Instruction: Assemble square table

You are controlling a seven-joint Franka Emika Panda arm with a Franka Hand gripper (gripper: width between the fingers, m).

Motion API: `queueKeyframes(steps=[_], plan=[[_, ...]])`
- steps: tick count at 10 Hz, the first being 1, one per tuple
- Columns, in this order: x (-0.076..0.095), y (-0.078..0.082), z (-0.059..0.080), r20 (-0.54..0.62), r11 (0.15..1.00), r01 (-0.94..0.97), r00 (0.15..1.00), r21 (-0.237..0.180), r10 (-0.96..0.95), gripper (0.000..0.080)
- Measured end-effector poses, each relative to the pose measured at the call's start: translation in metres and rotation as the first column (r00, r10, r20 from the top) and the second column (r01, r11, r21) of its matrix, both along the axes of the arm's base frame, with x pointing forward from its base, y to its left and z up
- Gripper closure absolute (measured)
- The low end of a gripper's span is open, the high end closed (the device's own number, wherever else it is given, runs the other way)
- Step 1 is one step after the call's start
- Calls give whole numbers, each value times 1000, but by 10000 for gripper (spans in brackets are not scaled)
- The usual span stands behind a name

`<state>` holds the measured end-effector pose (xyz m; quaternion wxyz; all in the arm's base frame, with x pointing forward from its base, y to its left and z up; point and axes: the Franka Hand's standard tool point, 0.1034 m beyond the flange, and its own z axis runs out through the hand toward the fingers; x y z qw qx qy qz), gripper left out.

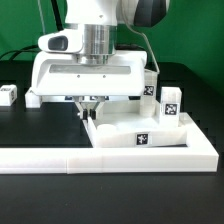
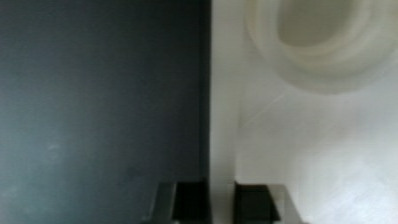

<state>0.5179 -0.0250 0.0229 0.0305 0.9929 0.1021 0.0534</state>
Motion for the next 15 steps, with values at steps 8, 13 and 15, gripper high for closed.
queueKeyframes(steps=[8, 13, 15], plan=[[25, -2, 12, -19, 887, -452, 892, -95, 452, 741], [50, 7, 17, -75, 661, -736, 674, -145, 735, 741], [50, 6, 17, -82, 637, -757, 651, -147, 755, 741]])
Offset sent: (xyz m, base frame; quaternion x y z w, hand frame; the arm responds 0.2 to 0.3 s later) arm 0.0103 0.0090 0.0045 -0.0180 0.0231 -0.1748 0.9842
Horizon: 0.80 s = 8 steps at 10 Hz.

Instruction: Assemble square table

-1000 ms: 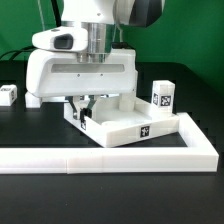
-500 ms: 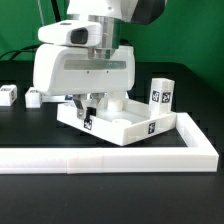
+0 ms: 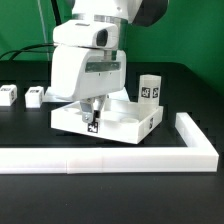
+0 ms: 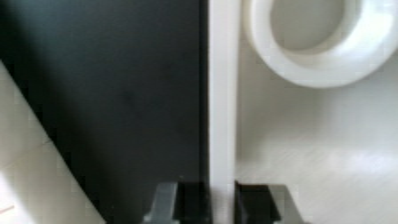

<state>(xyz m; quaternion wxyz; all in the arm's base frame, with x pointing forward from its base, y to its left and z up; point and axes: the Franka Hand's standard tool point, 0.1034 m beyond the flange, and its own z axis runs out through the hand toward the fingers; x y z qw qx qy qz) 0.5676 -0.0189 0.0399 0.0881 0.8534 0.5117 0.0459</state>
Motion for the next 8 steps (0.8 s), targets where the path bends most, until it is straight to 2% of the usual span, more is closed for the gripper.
queueKeyframes(steps=[2, 5, 6, 8], plan=[[1, 3, 0, 1, 1000, -7, 1000, -1, 7, 741], [21, 40, -1, -12, 998, -70, 997, 3, 70, 741], [29, 48, -5, -39, 992, -128, 991, -13, 127, 741], [34, 49, -8, -55, 987, -159, 986, -24, 158, 739]])
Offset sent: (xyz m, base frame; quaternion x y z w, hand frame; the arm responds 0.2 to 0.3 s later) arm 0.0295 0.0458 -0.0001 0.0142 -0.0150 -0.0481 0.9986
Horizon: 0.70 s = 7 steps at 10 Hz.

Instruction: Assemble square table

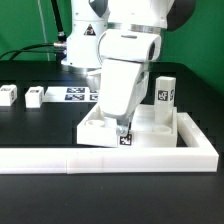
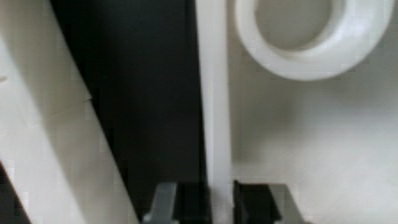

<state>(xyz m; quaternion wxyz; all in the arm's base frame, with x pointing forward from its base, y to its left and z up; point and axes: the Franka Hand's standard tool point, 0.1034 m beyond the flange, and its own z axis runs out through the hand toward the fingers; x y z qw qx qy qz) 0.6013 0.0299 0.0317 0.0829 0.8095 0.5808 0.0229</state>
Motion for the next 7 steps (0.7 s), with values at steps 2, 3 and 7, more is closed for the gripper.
queueKeyframes(steps=[2, 3, 7], plan=[[0, -2, 0, -1, 1000, -1, 1000, -2, 1, 739], [0, -3, 0, -4, 1000, -24, 1000, -7, 24, 739], [10, -4, -1, -54, 917, -393, 920, -76, 389, 739]])
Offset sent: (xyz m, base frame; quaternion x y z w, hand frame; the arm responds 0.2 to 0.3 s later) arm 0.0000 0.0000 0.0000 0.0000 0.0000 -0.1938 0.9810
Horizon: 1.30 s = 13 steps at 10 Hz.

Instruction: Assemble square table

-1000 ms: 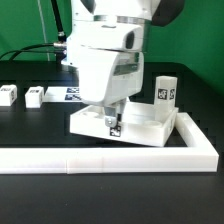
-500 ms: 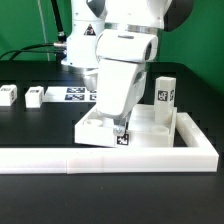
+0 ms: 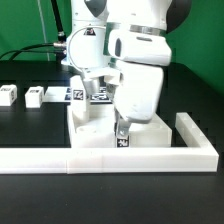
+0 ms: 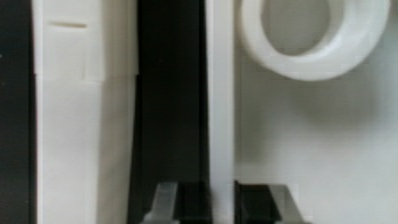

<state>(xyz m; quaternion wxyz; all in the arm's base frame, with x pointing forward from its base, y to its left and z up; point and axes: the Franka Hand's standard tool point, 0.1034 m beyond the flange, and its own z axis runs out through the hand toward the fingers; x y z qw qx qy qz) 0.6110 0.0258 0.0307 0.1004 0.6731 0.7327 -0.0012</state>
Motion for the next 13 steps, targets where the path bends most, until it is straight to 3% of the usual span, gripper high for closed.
queueKeyframes(steps=[3, 6, 13], plan=[[-1, -1, 0, 0, 999, 49, 999, 5, -49, 739], [1, 24, 0, -13, 962, 271, 963, 20, -271, 739], [2, 16, -5, -20, 972, 235, 972, 13, -234, 738]])
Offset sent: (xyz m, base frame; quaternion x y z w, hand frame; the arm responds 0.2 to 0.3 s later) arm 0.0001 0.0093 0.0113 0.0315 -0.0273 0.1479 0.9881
